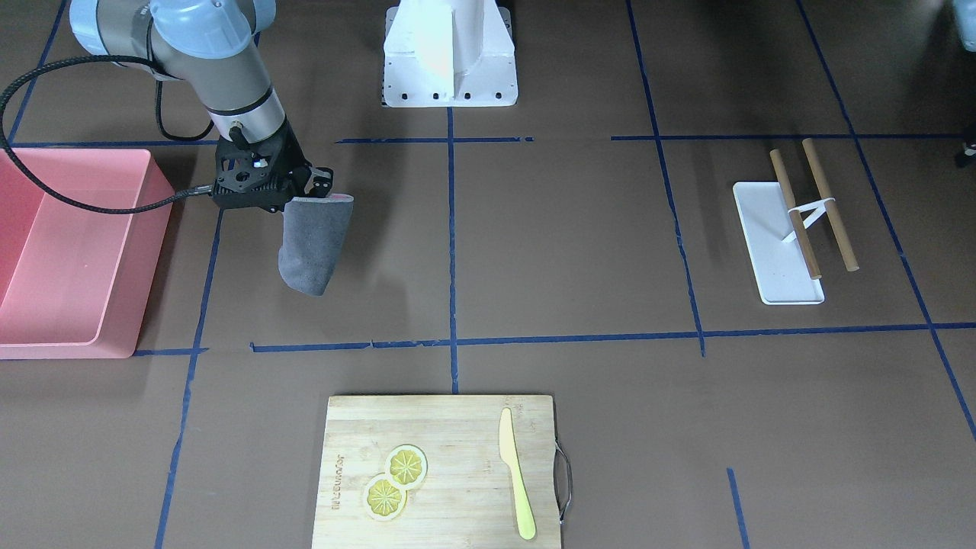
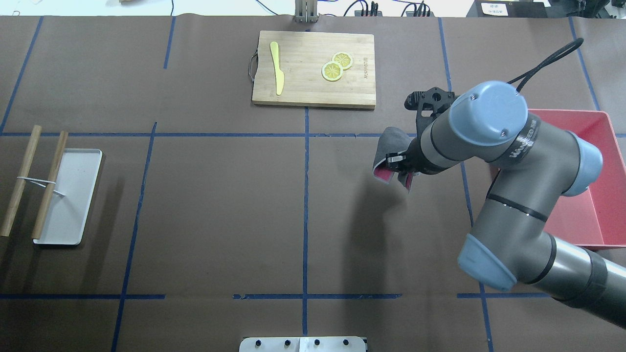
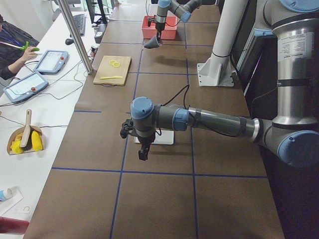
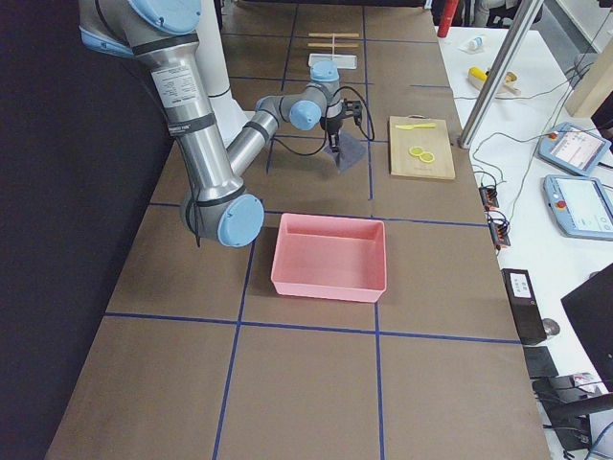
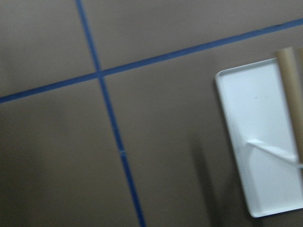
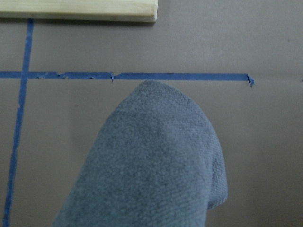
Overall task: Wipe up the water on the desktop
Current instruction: 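Press the cloth onto the table and wipe toward the center with the right gripper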
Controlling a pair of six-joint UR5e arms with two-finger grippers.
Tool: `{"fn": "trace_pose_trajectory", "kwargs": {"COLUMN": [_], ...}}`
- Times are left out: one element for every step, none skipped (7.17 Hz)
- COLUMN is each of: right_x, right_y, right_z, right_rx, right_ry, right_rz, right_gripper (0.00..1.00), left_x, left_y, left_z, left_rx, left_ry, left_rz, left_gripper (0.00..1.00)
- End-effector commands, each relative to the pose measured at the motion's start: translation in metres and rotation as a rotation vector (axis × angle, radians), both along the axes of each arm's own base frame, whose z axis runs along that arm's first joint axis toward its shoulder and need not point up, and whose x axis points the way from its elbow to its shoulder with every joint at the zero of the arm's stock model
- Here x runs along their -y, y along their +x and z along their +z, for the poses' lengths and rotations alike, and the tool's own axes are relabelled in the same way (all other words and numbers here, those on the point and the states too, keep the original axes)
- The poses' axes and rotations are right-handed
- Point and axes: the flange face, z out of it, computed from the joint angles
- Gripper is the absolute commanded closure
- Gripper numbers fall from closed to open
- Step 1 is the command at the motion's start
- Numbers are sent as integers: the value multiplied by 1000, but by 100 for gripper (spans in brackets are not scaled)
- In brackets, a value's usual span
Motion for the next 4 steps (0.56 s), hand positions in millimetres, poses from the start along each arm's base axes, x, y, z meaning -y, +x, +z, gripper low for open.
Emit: {"fn": "trace_pose_trajectory", "kwargs": {"right_x": [-29, -30, -28, -30], "right_y": [-36, -34, -28, -23], "right_z": [23, 31, 38, 56], "right_rx": [-107, -135, -174, -256], "right_ry": [-50, -63, -85, -111], "right_rz": [11, 13, 19, 14], "right_gripper": [100, 100, 100, 100], "left_x": [-4, -5, -5, -5], "left_y": [-13, -14, -14, -14], "left_z": [21, 25, 25, 25], "left_rx": [-14, -15, -16, -16], "left_ry": [-15, -22, -22, -22], "left_rz": [-4, -5, -5, -5], "left_gripper": [0, 0, 0, 0]}}
